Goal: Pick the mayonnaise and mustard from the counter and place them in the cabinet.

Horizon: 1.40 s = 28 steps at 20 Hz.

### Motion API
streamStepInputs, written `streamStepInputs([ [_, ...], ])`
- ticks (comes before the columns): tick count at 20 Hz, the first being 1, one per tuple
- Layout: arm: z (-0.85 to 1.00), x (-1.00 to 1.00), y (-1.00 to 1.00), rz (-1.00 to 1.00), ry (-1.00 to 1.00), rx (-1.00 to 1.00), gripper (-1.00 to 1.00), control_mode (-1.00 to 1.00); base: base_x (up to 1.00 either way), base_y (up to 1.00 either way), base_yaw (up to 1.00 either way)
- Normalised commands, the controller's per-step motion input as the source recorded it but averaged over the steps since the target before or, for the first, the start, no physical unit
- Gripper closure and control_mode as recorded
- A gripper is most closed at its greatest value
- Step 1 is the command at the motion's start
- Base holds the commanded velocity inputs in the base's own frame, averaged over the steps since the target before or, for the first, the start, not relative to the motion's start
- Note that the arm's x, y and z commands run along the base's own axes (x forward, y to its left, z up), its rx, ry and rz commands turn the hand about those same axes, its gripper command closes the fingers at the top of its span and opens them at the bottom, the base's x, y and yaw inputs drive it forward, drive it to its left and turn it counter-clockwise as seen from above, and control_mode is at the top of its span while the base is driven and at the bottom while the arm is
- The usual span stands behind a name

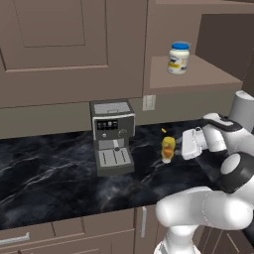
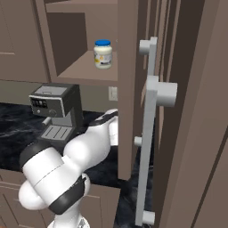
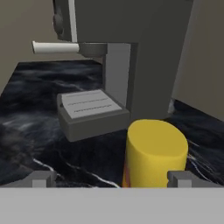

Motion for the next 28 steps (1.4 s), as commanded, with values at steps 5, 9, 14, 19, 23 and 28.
streamStepInputs([
  [5,0.00,0.15,0.00,0.00,0.00,0.02,-1.00,-1.00,0.00,0.00,0.00],
  [9,0.00,0.14,0.00,0.00,0.00,0.02,-1.00,-1.00,0.00,0.00,0.00],
  [14,0.00,0.17,0.00,0.00,0.00,0.02,-1.00,-1.00,0.00,0.00,0.00],
  [19,0.00,0.12,0.00,0.00,0.00,0.02,-1.00,-1.00,0.00,0.00,0.00],
  [23,0.00,0.04,0.00,0.00,0.00,0.04,-1.00,-1.00,0.00,0.00,0.00],
  [28,0.00,0.06,0.00,0.00,0.00,0.05,-1.00,-1.00,0.00,0.00,0.00],
])
